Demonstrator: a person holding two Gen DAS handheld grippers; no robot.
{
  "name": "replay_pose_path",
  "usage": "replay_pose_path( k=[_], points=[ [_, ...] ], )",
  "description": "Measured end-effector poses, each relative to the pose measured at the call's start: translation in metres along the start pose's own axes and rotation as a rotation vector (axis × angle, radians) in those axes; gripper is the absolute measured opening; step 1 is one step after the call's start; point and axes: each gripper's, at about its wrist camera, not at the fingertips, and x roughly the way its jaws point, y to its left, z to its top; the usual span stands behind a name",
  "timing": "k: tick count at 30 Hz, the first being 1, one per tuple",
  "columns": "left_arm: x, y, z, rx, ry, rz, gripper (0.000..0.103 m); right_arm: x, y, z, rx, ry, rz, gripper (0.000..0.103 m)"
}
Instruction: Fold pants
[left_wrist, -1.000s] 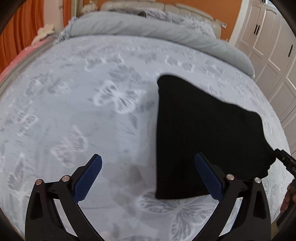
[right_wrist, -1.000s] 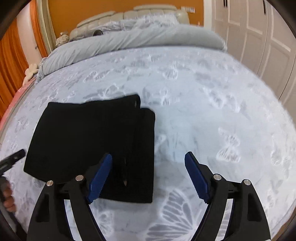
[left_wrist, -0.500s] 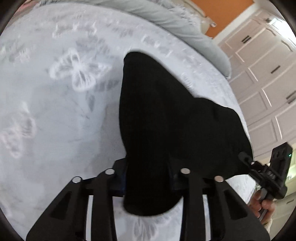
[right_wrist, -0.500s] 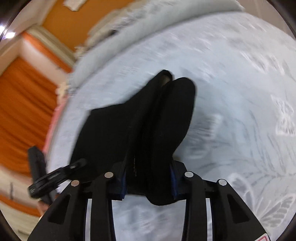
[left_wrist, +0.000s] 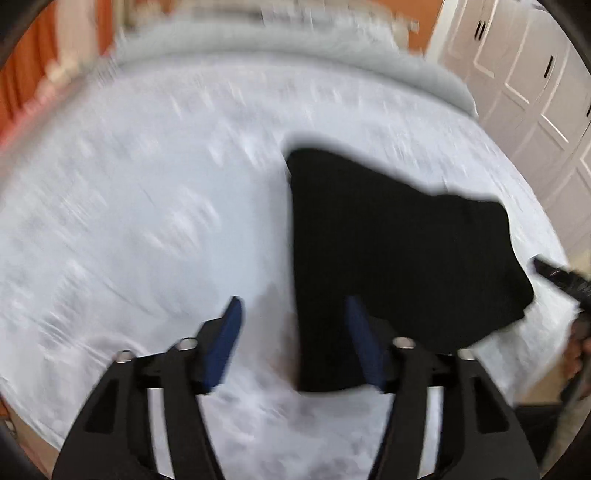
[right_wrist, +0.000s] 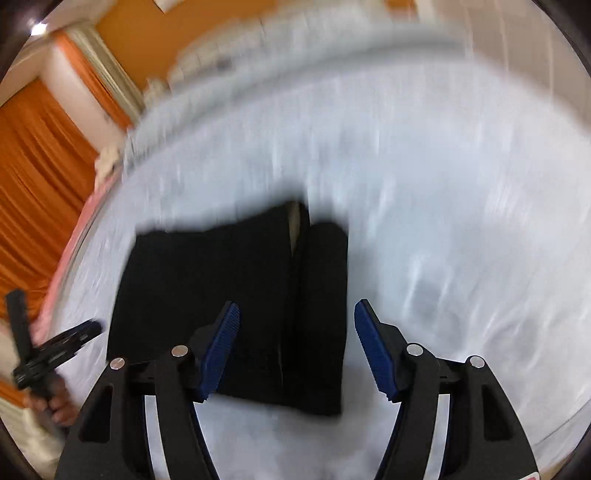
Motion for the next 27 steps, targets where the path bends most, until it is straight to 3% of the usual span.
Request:
replay_pose_path(
  k=[1, 2, 5, 7, 9, 10, 13, 16, 19, 20, 22, 24, 27],
  points=[
    [-0.013, -0.001, 0.004, -0.001, -0.081, 0.05, 0.083, 0.0, 0.006, 0.008, -0.016, -0.021, -0.001, 0.064],
    [-0.022, -0.003, 0.008, -0.006, -0.133, 0.072, 0.088, 0.004, 0.011, 0.015, -0.027, -0.017, 0.01, 0.064],
    [-0.026, -0.016, 0.017, 0.01, -0.189, 0.1, 0.09, 0.041, 0.026, 0.031, -0.062, 0.048, -0.023, 0.064],
    [-0.016, -0.028, 0.021, 0.039, -0.179, 0.129, 0.09, 0.067, 0.034, 0.024, -0.109, 0.106, -0.118, 0.061],
    [-0.005, -0.038, 0.023, 0.067, -0.149, 0.146, 0.09, 0.089, 0.041, 0.021, -0.145, 0.123, -0.152, 0.016],
    [0.001, -0.041, 0.024, 0.075, -0.132, 0.147, 0.09, 0.091, 0.044, 0.023, -0.15, 0.113, -0.154, 0.009],
    [0.001, -0.046, 0.02, 0.08, -0.123, 0.146, 0.09, 0.052, 0.055, 0.028, -0.169, 0.001, -0.103, 0.008],
    [0.003, -0.05, 0.021, 0.078, -0.119, 0.132, 0.091, 0.03, 0.051, 0.029, -0.183, -0.041, -0.094, 0.008],
    [0.015, -0.055, 0.019, 0.08, -0.087, 0.141, 0.093, 0.077, 0.017, 0.015, -0.157, 0.142, -0.219, 0.016],
    [0.02, -0.057, 0.018, 0.089, -0.072, 0.149, 0.093, 0.078, 0.014, 0.015, -0.13, 0.138, -0.205, 0.016],
    [0.027, -0.06, 0.016, 0.105, -0.057, 0.176, 0.093, 0.054, 0.018, 0.021, -0.088, 0.047, -0.156, 0.016],
    [0.03, -0.062, 0.016, 0.103, -0.055, 0.194, 0.093, 0.019, 0.037, 0.024, -0.142, -0.079, -0.123, 0.017],
    [0.032, -0.064, 0.016, 0.093, -0.053, 0.194, 0.093, 0.007, 0.06, 0.023, -0.192, -0.094, -0.027, 0.016]
  ],
)
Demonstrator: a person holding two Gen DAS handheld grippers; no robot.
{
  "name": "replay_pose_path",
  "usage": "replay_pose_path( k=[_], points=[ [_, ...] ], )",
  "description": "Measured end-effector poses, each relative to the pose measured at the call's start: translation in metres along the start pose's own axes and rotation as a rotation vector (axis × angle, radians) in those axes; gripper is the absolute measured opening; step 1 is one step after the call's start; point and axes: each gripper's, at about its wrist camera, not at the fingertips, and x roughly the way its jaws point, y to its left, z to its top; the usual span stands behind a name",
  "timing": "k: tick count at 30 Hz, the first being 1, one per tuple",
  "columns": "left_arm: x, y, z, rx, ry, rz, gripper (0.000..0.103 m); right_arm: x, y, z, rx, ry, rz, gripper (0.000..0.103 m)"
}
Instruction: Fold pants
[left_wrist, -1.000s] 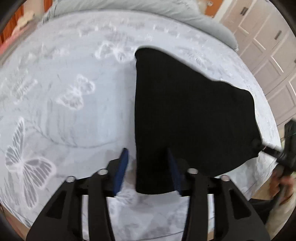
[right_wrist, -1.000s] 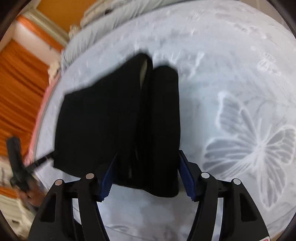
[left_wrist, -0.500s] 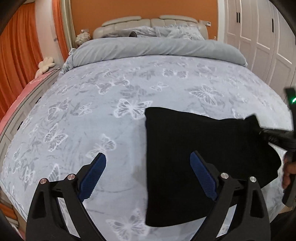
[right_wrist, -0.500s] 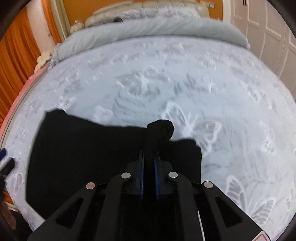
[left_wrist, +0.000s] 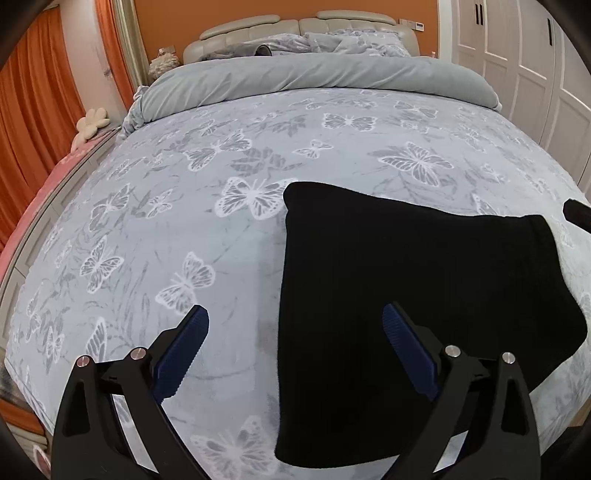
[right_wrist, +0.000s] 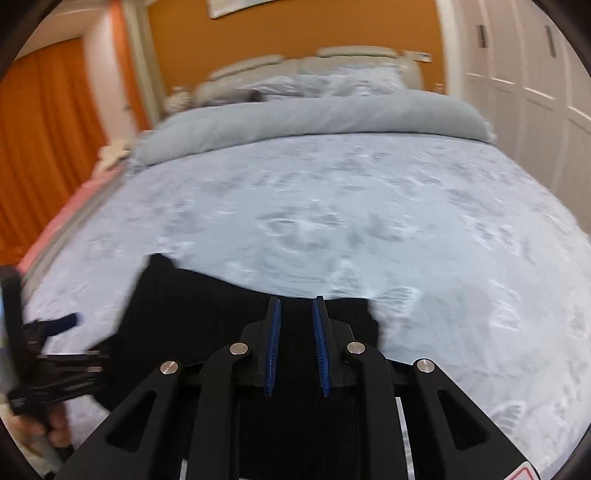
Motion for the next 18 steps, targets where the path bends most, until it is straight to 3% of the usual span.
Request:
replay_pose_path(
  k=[2, 4, 7, 10, 14, 18],
  points=[
    [0.003, -0.002, -0.001, 0.01, 0.005, 0.011, 0.093, 0.026, 0.001, -0.004, 0.018, 0.111, -0.002, 0.015],
    [0.006, -0.005, -0.003, 0.023, 0.018, 0.015, 0.093, 0.069, -0.015, -0.015, 0.034, 0.279, -0.133, 0.012],
    [0.005, -0.004, -0.005, 0.028, 0.015, 0.016, 0.093, 0.056, -0.024, -0.011, 0.103, 0.242, -0.12, 0.011],
    [0.003, 0.0, -0.004, 0.014, 0.015, 0.007, 0.093, 0.021, -0.01, -0.009, 0.026, 0.157, -0.074, 0.012],
    [0.004, 0.003, -0.004, 0.002, 0.019, 0.007, 0.093, 0.013, -0.01, -0.032, 0.009, 0.231, -0.085, 0.022],
    [0.004, 0.004, -0.005, 0.004, 0.023, 0.014, 0.093, 0.012, -0.017, -0.05, -0.014, 0.273, -0.09, 0.04]
  ],
)
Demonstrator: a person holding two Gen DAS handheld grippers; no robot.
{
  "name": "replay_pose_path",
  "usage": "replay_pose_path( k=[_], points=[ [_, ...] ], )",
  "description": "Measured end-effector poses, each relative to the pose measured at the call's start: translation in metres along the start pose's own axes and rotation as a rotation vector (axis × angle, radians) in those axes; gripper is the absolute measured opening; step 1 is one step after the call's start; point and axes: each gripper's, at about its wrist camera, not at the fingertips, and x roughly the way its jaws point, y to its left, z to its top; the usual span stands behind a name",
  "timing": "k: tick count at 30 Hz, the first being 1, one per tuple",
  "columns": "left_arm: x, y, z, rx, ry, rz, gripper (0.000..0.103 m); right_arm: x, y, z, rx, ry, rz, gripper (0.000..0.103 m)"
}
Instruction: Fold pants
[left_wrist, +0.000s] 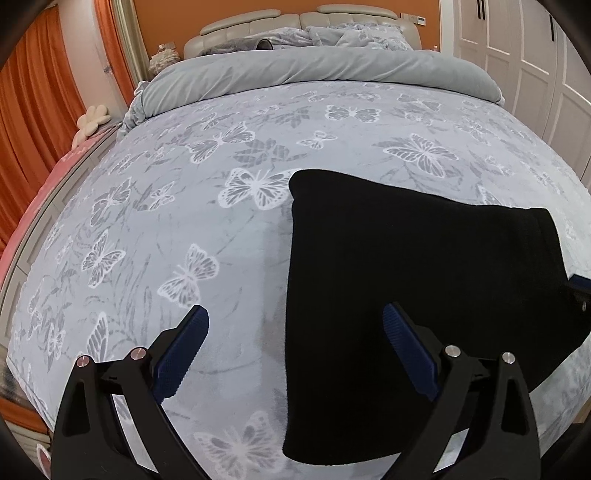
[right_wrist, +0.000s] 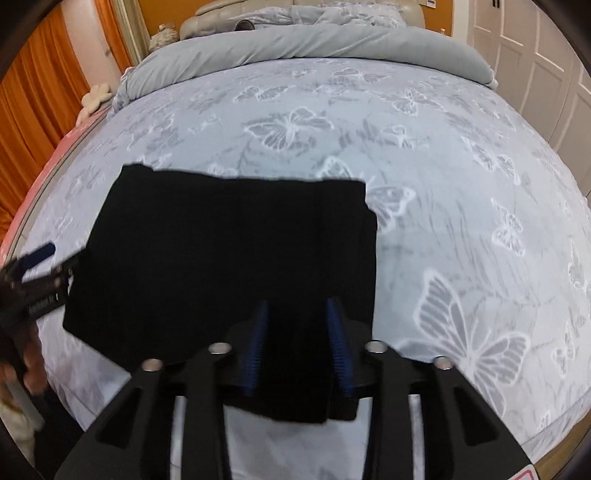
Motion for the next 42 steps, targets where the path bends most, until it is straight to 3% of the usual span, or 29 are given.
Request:
replay_pose_path(
  k=[2, 7, 9, 11, 14, 16, 17, 18, 19, 20, 22, 24, 26, 29, 31, 32, 33, 34, 35, 36, 37, 42],
  points=[
    [0.0, 0.0, 0.0, 0.0, 0.002, 0.001, 0.093, 0.001, -0.002, -0.008, -0.005, 0.0, 0.003, 0.046],
    [0.003, 0.004, -0.002, -0.017, 0.012, -0.004, 0.093, 0.01, -0.008, -0.023, 0.023, 0.037, 0.037, 0.047],
    [0.004, 0.006, -0.002, -0.02, 0.02, -0.012, 0.093, 0.011, -0.007, -0.025, 0.015, 0.029, 0.064, 0.023],
    [0.005, 0.007, -0.002, -0.023, 0.029, -0.021, 0.093, 0.007, -0.006, -0.024, 0.014, 0.019, 0.084, 0.014],
    [-0.001, 0.01, -0.002, -0.033, 0.017, -0.037, 0.093, -0.017, -0.009, -0.019, 0.01, -0.044, 0.133, 0.013],
    [-0.005, 0.011, -0.002, -0.033, 0.007, -0.049, 0.093, -0.019, -0.015, -0.018, 0.018, -0.049, 0.12, 0.013],
    [-0.006, 0.011, -0.003, -0.032, 0.006, -0.054, 0.093, -0.011, -0.017, -0.019, 0.018, -0.025, 0.092, 0.018],
    [-0.006, 0.012, -0.004, -0.03, 0.012, -0.065, 0.094, 0.01, -0.019, -0.023, 0.012, 0.044, 0.064, 0.031],
    [-0.004, 0.012, -0.005, -0.028, 0.024, -0.077, 0.094, 0.017, -0.02, -0.024, 0.013, 0.063, 0.074, 0.031],
    [-0.002, 0.013, -0.006, -0.029, 0.04, -0.094, 0.094, 0.016, -0.022, -0.023, 0.031, 0.045, 0.084, 0.034],
    [0.005, 0.018, -0.011, -0.055, 0.092, -0.156, 0.094, 0.003, -0.025, -0.02, 0.048, 0.019, 0.077, 0.051],
    [0.01, 0.026, -0.015, -0.103, 0.13, -0.21, 0.094, -0.01, -0.035, -0.02, 0.09, -0.034, 0.06, 0.078],
    [0.019, 0.037, -0.024, -0.198, 0.194, -0.301, 0.094, -0.005, -0.046, -0.021, 0.15, -0.016, 0.079, 0.079],
    [0.037, 0.041, -0.04, -0.326, 0.323, -0.499, 0.095, 0.029, -0.052, -0.025, 0.231, 0.119, 0.186, 0.079],
    [0.048, 0.036, -0.046, -0.336, 0.371, -0.523, 0.095, 0.045, -0.048, -0.029, 0.268, 0.144, 0.243, 0.078],
    [0.047, 0.031, -0.045, -0.311, 0.35, -0.497, 0.094, 0.046, -0.045, -0.028, 0.271, 0.131, 0.252, 0.062],
    [0.045, 0.026, -0.043, -0.285, 0.333, -0.481, 0.085, 0.046, -0.042, -0.025, 0.259, 0.116, 0.281, 0.047],
    [0.042, 0.019, -0.039, -0.236, 0.313, -0.482, 0.065, 0.043, -0.042, -0.023, 0.272, 0.098, 0.301, 0.039],
    [0.039, 0.016, -0.037, -0.213, 0.306, -0.48, 0.058, 0.039, -0.041, -0.021, 0.28, 0.085, 0.314, 0.035],
    [0.033, 0.017, -0.035, -0.22, 0.289, -0.492, 0.038, 0.033, -0.039, -0.019, 0.276, 0.069, 0.315, 0.033],
    [0.028, 0.021, -0.033, -0.228, 0.278, -0.505, 0.028, 0.024, -0.036, -0.017, 0.268, 0.045, 0.327, 0.033],
    [-0.021, 0.053, -0.034, -0.268, 0.185, -0.574, 0.024, -0.033, -0.02, -0.019, 0.193, -0.051, 0.457, 0.033]
  ],
)
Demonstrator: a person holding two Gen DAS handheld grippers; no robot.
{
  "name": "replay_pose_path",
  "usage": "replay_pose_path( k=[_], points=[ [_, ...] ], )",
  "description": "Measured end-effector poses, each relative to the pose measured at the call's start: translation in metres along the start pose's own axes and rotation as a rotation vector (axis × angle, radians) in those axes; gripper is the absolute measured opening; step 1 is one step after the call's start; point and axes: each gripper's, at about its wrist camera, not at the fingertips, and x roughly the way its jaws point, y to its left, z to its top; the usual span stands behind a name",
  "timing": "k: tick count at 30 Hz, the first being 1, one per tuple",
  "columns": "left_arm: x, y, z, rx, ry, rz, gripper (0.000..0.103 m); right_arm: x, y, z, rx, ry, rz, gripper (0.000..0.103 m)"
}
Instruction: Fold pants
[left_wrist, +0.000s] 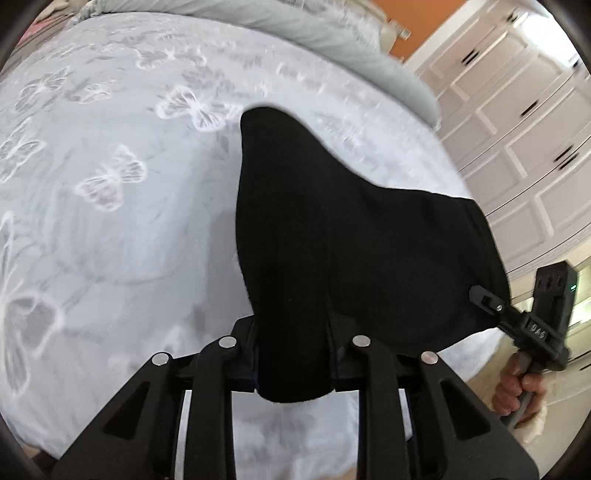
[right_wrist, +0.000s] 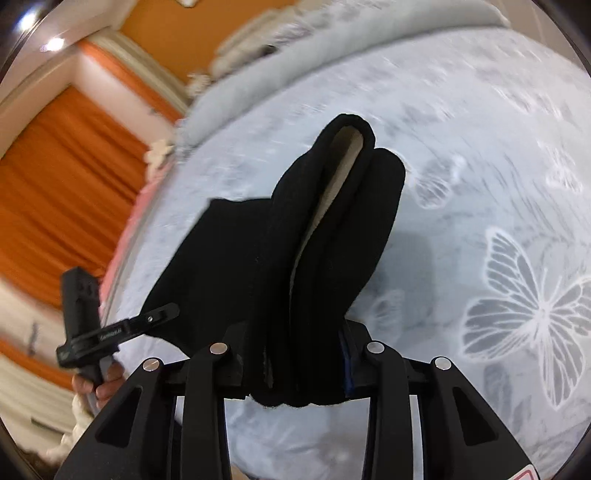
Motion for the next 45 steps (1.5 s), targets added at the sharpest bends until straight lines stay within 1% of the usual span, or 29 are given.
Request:
replay_pose_path(
  k=[2, 3, 4, 5, 6, 7, 8, 10, 11, 12, 13, 15, 17, 18, 20, 21, 22, 23, 24, 25, 27, 30, 32, 33, 35, 38, 40, 42, 45],
  points=[
    [-0.016, 0.007, -0.023, -0.015, -0.008, -0.005, 0.026, -0.004, 0.001, -0.013, 0.009, 0.018, 0.028, 0.037],
    [-0.016, 0.01, -0.03, -0.015, -0.003, 0.01, 0.032, 0.004, -0.008, -0.026, 0.044, 0.056, 0.017, 0.045],
    [-0.009, 0.015, -0.045, -0.009, 0.008, 0.057, 0.042, 0.014, -0.017, -0.036, 0.066, 0.096, -0.035, 0.051],
    [0.001, 0.018, -0.058, 0.007, 0.022, 0.155, 0.045, 0.025, -0.026, -0.046, 0.081, 0.135, -0.143, 0.062],
    [0.006, 0.018, -0.064, 0.019, 0.028, 0.214, 0.045, 0.03, -0.032, -0.053, 0.091, 0.137, -0.23, 0.062],
    [0.004, 0.014, -0.069, 0.043, 0.007, 0.219, 0.045, 0.021, -0.029, -0.053, 0.102, 0.094, -0.189, 0.061],
    [-0.005, 0.006, -0.069, 0.079, -0.037, 0.239, 0.045, 0.008, -0.02, -0.048, 0.08, 0.035, -0.201, 0.059],
    [-0.035, -0.019, -0.066, 0.192, -0.226, 0.34, 0.044, -0.021, 0.002, -0.039, -0.02, -0.144, -0.229, 0.04],
    [-0.05, -0.032, -0.063, 0.228, -0.326, 0.401, 0.046, -0.029, 0.01, -0.034, -0.051, -0.183, -0.234, 0.018],
    [-0.061, -0.045, -0.058, 0.258, -0.398, 0.424, 0.06, -0.033, 0.022, -0.023, -0.084, -0.202, -0.223, 0.001],
    [-0.066, -0.055, -0.05, 0.274, -0.417, 0.412, 0.076, -0.031, 0.028, -0.015, -0.101, -0.197, -0.205, 0.0],
    [-0.063, -0.07, -0.031, 0.282, -0.403, 0.359, 0.081, -0.018, 0.05, 0.0, -0.178, -0.173, -0.202, 0.0],
    [-0.044, -0.079, -0.007, 0.276, -0.328, 0.315, 0.081, 0.009, 0.065, 0.011, -0.254, -0.113, -0.23, 0.0],
    [-0.033, -0.08, 0.002, 0.276, -0.285, 0.305, 0.081, 0.036, 0.068, 0.019, -0.285, -0.045, -0.236, 0.0],
    [0.01, -0.076, 0.023, 0.265, -0.192, 0.331, 0.081, 0.064, 0.058, 0.023, -0.303, 0.012, -0.295, 0.0],
    [0.026, -0.069, 0.032, 0.263, -0.164, 0.353, 0.081, 0.082, 0.044, 0.027, -0.307, 0.04, -0.381, 0.0],
    [0.047, -0.057, 0.037, 0.245, -0.136, 0.423, 0.078, 0.094, 0.024, 0.033, -0.276, 0.07, -0.41, 0.0],
    [0.062, -0.043, 0.035, 0.218, -0.105, 0.484, 0.078, 0.092, 0.007, 0.036, -0.221, 0.07, -0.378, 0.0],
    [0.074, -0.032, 0.039, 0.189, -0.066, 0.49, 0.08, 0.083, -0.01, 0.047, -0.116, 0.047, -0.33, 0.0],
    [0.079, -0.022, 0.041, 0.134, -0.041, 0.448, 0.08, 0.078, -0.014, 0.052, -0.075, 0.038, -0.32, 0.0],
    [0.072, -0.014, 0.043, 0.055, -0.051, 0.405, 0.081, 0.064, 0.0, 0.05, -0.103, -0.022, -0.371, 0.001],
    [0.061, -0.023, 0.042, 0.071, -0.094, 0.415, 0.079, 0.054, 0.015, 0.035, -0.154, -0.025, -0.262, 0.0],
    [0.056, -0.028, 0.041, 0.095, -0.129, 0.434, 0.079, 0.071, 0.007, 0.027, -0.196, 0.036, -0.387, 0.0],
    [0.055, -0.029, 0.043, 0.105, -0.138, 0.438, 0.079, 0.08, -0.003, 0.024, -0.189, 0.059, -0.399, 0.0],
    [0.05, -0.033, 0.043, 0.136, -0.151, 0.437, 0.079, 0.061, -0.004, 0.023, -0.141, 0.01, -0.364, 0.0],
    [0.033, -0.037, 0.028, 0.169, -0.158, 0.433, 0.08, 0.025, 0.004, 0.009, -0.169, -0.054, -0.349, 0.013],
    [0.024, -0.035, 0.019, 0.169, -0.17, 0.451, 0.081, 0.011, 0.006, -0.006, -0.163, -0.056, -0.323, 0.02],
    [0.018, -0.032, 0.012, 0.166, -0.173, 0.474, 0.082, 0.0, 0.002, -0.02, -0.129, -0.051, -0.297, 0.044],
    [0.012, -0.028, 0.003, 0.164, -0.174, 0.496, 0.082, 0.002, -0.002, -0.033, -0.118, -0.04, -0.288, 0.049]
  ],
)
